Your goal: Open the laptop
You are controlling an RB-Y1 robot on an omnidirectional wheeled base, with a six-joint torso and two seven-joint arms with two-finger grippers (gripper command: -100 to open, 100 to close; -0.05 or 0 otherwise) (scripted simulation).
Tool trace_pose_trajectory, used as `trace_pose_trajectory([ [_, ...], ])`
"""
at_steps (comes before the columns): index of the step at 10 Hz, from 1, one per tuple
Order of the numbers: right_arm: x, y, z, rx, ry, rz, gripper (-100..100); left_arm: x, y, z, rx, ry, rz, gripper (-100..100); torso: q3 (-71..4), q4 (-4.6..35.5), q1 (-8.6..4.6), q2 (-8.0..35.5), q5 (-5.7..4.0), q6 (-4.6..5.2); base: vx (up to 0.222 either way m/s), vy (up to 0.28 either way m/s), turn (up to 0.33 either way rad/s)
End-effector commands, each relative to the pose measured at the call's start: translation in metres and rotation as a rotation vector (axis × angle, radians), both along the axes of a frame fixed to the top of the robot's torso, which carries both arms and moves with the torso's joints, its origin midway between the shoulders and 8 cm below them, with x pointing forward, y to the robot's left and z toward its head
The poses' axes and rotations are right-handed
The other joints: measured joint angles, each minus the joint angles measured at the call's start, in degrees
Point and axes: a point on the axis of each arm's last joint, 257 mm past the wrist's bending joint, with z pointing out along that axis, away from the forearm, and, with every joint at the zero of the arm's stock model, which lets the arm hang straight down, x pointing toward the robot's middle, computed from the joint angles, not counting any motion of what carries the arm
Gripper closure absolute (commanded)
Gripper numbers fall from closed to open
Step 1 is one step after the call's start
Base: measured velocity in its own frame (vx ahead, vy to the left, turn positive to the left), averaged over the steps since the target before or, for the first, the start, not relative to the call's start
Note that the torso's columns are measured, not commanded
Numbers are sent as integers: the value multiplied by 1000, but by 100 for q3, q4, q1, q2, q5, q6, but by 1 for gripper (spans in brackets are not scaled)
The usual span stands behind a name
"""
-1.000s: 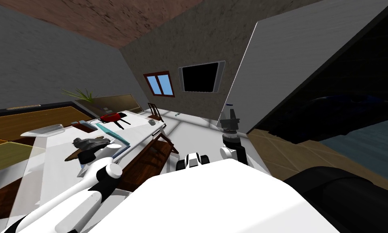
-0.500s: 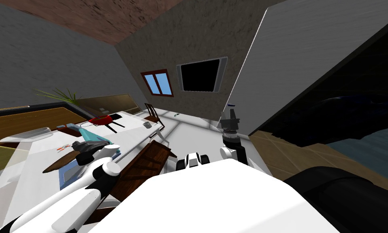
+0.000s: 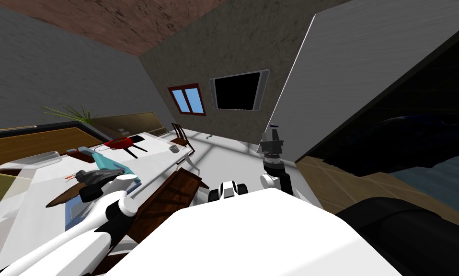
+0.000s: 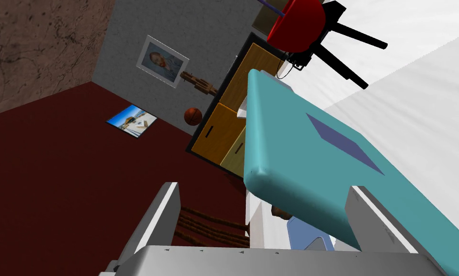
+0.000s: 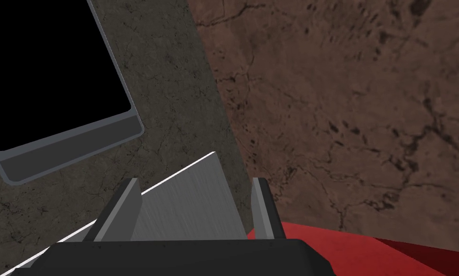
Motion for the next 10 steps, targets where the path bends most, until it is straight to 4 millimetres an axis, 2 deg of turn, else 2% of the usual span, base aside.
trace_pose_trajectory([
  [1,0,0,0,0,0,0,0,-8,5,1,-2,-5,1,-100,3,1,2,3,0,-1,38,-3,6],
  [10,0,0,0,0,0,0,0,-34,18,4,7,16,-19,-100,4,2,3,6,1,0,43,-8,5],
])
